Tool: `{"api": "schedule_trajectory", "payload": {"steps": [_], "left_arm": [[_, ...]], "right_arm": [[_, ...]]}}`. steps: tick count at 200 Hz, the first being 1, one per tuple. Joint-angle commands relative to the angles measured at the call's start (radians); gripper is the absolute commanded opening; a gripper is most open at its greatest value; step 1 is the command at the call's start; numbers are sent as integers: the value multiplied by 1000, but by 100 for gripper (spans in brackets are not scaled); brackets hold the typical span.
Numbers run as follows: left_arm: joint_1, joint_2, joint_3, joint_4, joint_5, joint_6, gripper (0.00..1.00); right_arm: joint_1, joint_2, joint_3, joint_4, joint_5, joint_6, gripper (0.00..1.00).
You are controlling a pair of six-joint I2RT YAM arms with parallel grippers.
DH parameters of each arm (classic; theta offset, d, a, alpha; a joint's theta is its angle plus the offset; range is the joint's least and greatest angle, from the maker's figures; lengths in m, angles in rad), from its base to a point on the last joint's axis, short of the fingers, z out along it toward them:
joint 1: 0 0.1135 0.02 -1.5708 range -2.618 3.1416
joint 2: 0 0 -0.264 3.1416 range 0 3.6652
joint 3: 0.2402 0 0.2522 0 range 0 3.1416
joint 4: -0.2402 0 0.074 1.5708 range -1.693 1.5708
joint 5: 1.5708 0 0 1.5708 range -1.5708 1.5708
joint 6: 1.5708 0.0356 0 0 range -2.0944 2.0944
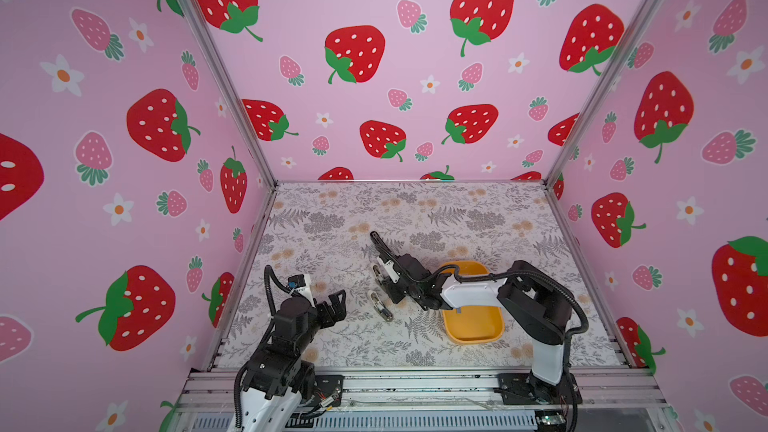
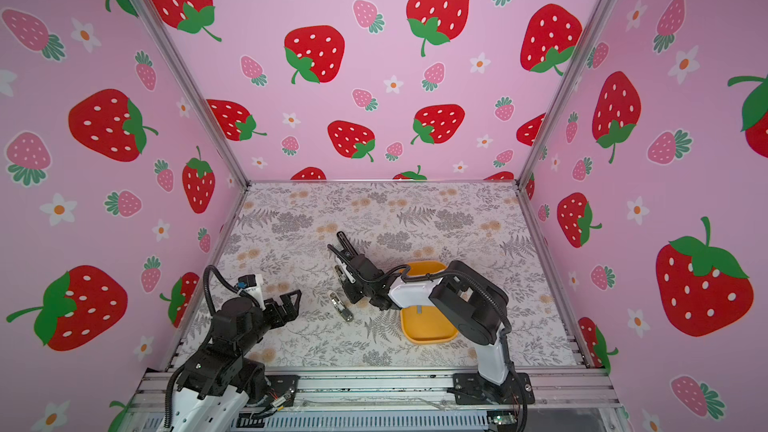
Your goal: Load the staples into the stapler
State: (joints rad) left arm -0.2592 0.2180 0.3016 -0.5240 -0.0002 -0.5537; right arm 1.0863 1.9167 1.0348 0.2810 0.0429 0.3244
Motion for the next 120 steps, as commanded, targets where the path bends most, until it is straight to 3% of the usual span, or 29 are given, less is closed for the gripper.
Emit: {"api": "schedule_trajectory", "payload": {"steps": [1,120], "left_arm": [[-3,4,-10,13,-18,-2,99],[-3,-2,-10,11,-17,-4,100]], "right_arm": [[18,-38,15,-12,23,20,11],[24,31,68,-29,63,38,11]]}}
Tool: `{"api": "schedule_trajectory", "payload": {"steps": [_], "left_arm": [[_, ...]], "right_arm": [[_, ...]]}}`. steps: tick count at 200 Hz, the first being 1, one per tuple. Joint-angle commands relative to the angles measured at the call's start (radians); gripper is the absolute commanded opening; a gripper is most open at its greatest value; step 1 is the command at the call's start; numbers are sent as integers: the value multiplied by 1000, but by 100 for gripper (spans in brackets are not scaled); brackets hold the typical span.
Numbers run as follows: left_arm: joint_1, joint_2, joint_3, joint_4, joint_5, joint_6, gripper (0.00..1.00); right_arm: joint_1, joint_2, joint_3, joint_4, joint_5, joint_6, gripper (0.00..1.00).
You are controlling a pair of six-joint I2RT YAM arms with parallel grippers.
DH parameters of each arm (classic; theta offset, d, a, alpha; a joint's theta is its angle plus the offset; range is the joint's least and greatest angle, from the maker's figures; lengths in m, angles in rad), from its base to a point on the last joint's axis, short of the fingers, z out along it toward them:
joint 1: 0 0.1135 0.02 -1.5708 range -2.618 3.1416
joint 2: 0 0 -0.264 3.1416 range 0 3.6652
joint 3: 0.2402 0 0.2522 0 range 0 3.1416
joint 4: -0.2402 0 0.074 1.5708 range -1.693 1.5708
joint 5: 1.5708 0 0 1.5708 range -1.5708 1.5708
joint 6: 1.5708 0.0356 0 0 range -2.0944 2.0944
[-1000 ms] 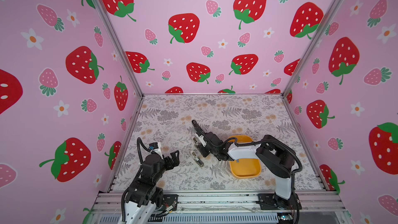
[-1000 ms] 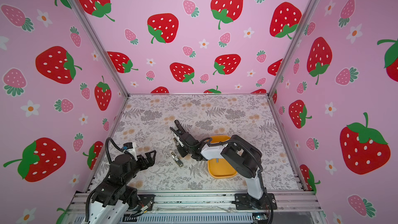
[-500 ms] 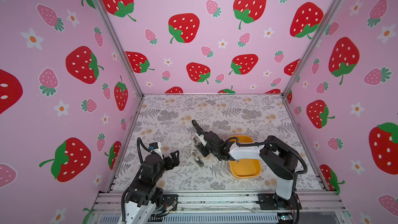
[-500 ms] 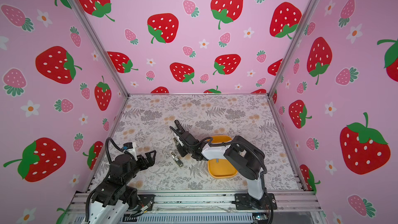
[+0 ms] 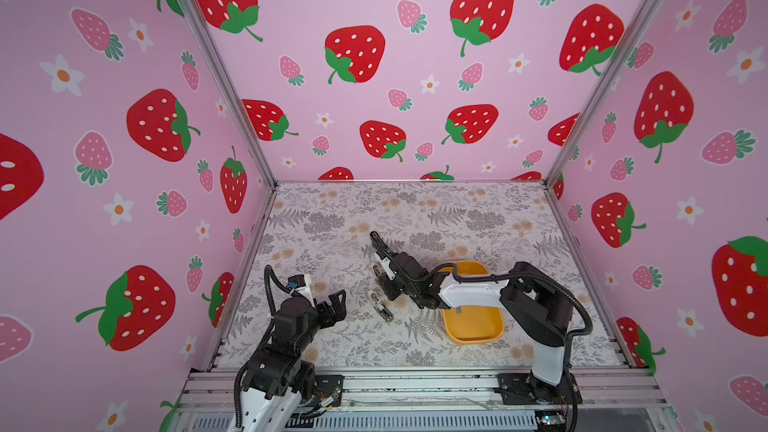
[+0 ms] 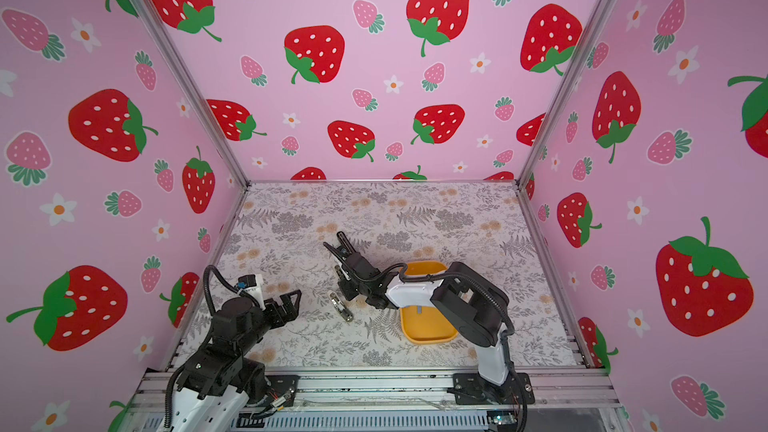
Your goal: Load the staples into the stapler
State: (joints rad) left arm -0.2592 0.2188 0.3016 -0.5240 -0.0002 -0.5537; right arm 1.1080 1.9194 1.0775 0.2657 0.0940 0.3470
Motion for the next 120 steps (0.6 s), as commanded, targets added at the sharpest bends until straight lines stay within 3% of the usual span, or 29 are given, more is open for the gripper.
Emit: {"api": "schedule_trajectory", "payload": {"steps": [1,120], "left_arm": [[-3,-3,-10,11,-16,-3,100],[-2,-1,-10,10,-17,-3,100]], "right_arm": [[3,28,26,-14,11,15,11],[-2,52,26,-8,4,23,11]]}}
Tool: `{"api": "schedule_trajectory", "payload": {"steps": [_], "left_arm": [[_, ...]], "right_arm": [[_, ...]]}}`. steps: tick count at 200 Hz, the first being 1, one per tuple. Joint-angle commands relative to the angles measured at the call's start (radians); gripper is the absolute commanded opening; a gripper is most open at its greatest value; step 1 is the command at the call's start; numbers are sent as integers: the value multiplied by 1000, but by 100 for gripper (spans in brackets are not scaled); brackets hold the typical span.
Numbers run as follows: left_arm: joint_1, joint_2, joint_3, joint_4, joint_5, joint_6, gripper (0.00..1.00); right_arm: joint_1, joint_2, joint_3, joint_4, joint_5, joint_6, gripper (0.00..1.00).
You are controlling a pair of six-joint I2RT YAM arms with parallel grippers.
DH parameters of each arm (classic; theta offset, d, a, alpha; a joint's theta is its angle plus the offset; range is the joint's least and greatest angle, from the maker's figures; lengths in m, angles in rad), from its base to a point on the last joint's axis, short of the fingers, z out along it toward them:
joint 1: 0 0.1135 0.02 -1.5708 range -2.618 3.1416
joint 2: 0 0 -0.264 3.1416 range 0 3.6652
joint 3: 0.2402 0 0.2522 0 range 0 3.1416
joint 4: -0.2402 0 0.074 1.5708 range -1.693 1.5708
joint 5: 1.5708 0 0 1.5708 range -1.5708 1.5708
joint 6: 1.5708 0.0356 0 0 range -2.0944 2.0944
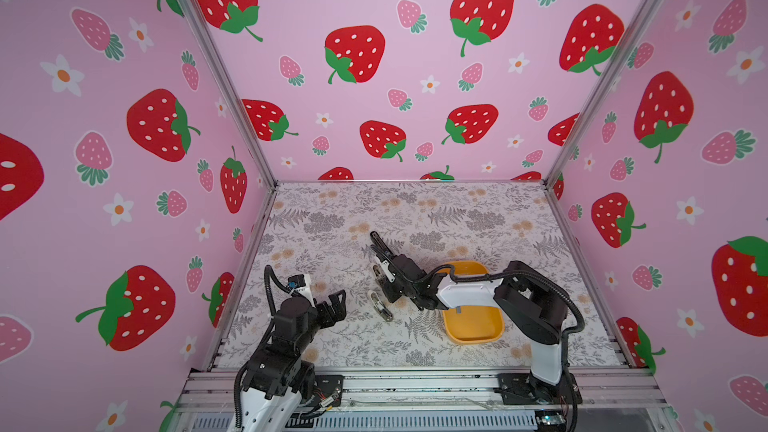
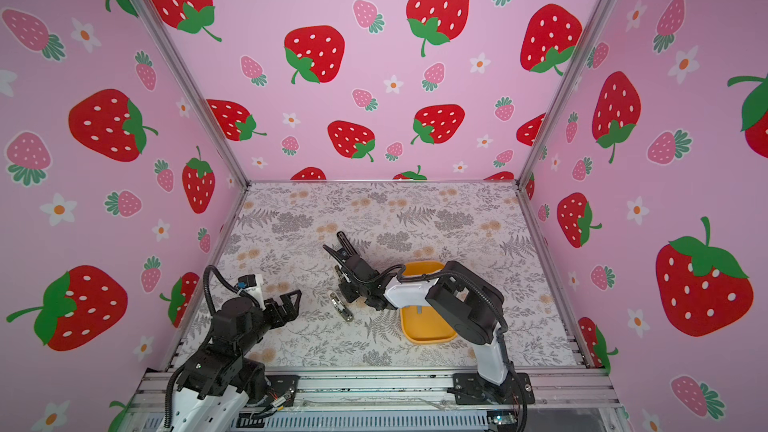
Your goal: Load the staples into the stapler
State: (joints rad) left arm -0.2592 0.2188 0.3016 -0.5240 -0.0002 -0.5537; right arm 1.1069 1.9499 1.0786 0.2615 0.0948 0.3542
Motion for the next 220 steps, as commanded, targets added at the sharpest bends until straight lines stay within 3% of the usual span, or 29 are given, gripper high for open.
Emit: {"api": "schedule_trajectory", "payload": {"steps": [1,220], "left_arm": [[-3,-1,-10,10,-17,-2,100],[-5,-2,-10,12,-17,-3,100]], "right_arm": [[-1,21,25,-4,3,15,11],[9,12,-34,18,5,61,8]]}}
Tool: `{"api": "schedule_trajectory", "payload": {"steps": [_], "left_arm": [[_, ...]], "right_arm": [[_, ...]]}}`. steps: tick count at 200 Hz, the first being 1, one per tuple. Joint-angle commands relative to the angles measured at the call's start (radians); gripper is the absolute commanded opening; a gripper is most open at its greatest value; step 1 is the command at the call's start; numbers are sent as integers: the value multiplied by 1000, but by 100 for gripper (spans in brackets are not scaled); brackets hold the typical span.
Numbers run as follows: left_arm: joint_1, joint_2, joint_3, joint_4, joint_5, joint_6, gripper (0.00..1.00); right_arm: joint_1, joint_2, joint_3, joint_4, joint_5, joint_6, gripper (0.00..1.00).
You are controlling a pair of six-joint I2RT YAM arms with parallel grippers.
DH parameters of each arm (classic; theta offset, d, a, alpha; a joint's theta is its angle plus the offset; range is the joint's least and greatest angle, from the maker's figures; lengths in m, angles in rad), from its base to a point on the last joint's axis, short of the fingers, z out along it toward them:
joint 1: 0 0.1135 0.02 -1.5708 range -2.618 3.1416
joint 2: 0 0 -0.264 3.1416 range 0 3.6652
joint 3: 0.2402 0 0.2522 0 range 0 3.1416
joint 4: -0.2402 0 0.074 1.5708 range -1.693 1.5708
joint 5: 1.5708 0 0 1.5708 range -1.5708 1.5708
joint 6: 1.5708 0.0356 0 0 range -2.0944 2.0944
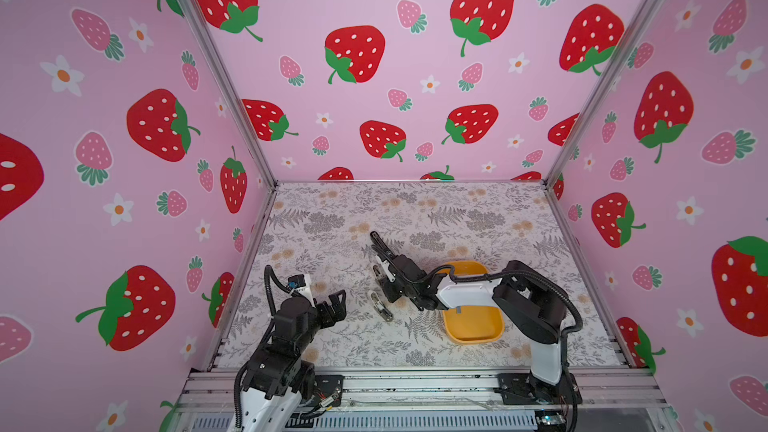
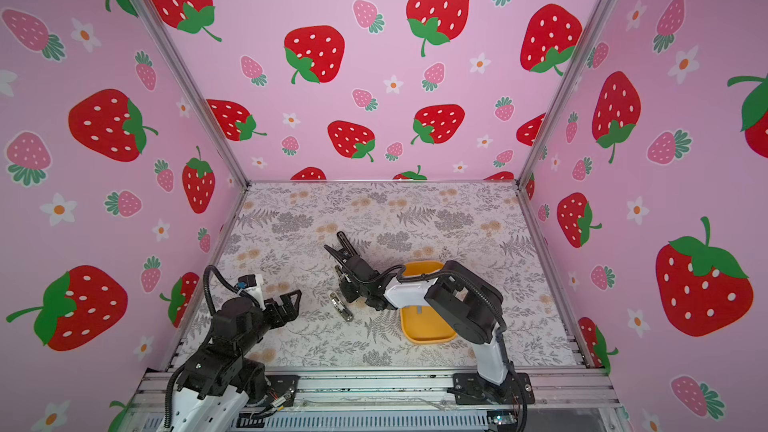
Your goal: Load the staples into the stapler
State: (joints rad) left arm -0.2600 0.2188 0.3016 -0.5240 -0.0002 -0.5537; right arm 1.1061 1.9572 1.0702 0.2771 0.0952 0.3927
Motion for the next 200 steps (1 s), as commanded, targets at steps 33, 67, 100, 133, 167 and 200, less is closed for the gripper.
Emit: {"api": "schedule_trajectory", "payload": {"steps": [33,67,100,133,167,200], "left_arm": [[-4,-4,-10,12,-17,-3,100],[-4,0,-9,12,-18,-3,99],[-4,1,-10,13,-18,-3,100],[-4,1,-10,13,-18,-3,99],[-4,2,-10,13,-20,-2,100],[-4,2,-10,12,-20,-4,100]], "right_arm": [[17,2,-42,8,14,33,8],[26,-2,-55,4,41,34,8],[33,-5,-67,4,53,34,8],[42,-24,-82,2,69,32,8],[49,-32,-93,5,75,32,8],[53,-34,-98,2,82,30,8]]}}
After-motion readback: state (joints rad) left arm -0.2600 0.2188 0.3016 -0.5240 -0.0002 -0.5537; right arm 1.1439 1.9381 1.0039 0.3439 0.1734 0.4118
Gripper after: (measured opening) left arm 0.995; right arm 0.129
